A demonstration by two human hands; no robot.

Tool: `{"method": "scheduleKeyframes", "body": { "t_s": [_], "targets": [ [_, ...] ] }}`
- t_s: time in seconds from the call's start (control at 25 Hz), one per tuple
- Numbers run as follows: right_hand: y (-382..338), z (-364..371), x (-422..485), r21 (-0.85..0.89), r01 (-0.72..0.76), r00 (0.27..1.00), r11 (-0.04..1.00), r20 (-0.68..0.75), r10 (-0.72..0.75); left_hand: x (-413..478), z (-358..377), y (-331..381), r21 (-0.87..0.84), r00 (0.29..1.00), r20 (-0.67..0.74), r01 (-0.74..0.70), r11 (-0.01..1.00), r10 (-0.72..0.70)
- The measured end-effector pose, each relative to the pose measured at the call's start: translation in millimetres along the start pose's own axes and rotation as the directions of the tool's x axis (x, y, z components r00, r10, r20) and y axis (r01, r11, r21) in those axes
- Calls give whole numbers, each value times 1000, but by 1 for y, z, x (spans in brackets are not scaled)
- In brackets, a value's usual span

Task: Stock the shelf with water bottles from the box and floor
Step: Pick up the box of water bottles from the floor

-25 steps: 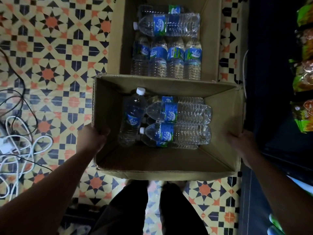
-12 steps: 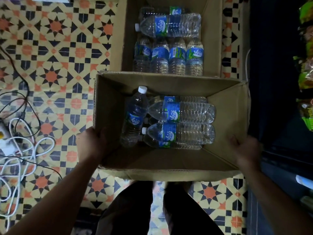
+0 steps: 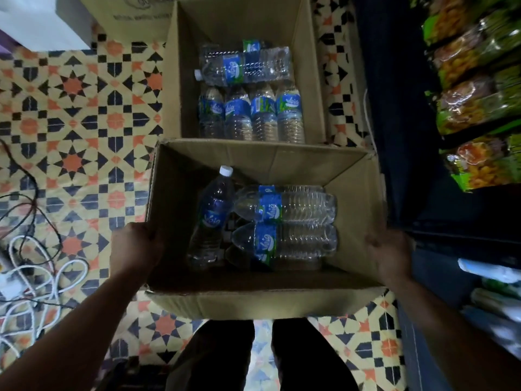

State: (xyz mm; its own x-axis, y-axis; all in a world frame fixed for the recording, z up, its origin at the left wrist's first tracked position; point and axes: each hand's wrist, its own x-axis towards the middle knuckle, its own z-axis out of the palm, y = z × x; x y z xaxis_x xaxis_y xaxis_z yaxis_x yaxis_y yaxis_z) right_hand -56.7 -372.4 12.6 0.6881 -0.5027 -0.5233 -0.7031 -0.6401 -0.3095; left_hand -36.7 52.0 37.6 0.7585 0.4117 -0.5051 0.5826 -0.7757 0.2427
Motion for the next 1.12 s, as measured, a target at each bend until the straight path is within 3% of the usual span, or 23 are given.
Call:
{"method": "scheduleKeyframes", "body": {
  "t_s": [0.12,0.2,0.28,0.48,0.68,0.96,1.12],
  "targets": [
    [30,-4,-39,-63,-109,994,992,-22,108,-5,-12,8,56,993,64,-99,994,95],
    [45,-9,-71,-107,-80,996,991,-55,74,-9,-17,16,91,983,102,-162,982,153],
    [58,-13,-104,-34,-118,988,992,-102,114,-16,-21,28,152,973,135,-204,967,185],
    [116,-14,-183,165,-352,916,921,-145,375,-53,-24,65,288,918,227,-382,878,324],
    [182,-1,-259,303,-448,848,841,-154,507,-112,-7,101,419,871,319,-483,769,373],
    [262,16,-357,439,-688,625,578,-46,779,-192,50,133,446,774,378,-633,632,509],
    [301,38,-416,524,-745,481,413,-7,877,-238,93,145,399,614,459,-788,469,642]
  ]
}}
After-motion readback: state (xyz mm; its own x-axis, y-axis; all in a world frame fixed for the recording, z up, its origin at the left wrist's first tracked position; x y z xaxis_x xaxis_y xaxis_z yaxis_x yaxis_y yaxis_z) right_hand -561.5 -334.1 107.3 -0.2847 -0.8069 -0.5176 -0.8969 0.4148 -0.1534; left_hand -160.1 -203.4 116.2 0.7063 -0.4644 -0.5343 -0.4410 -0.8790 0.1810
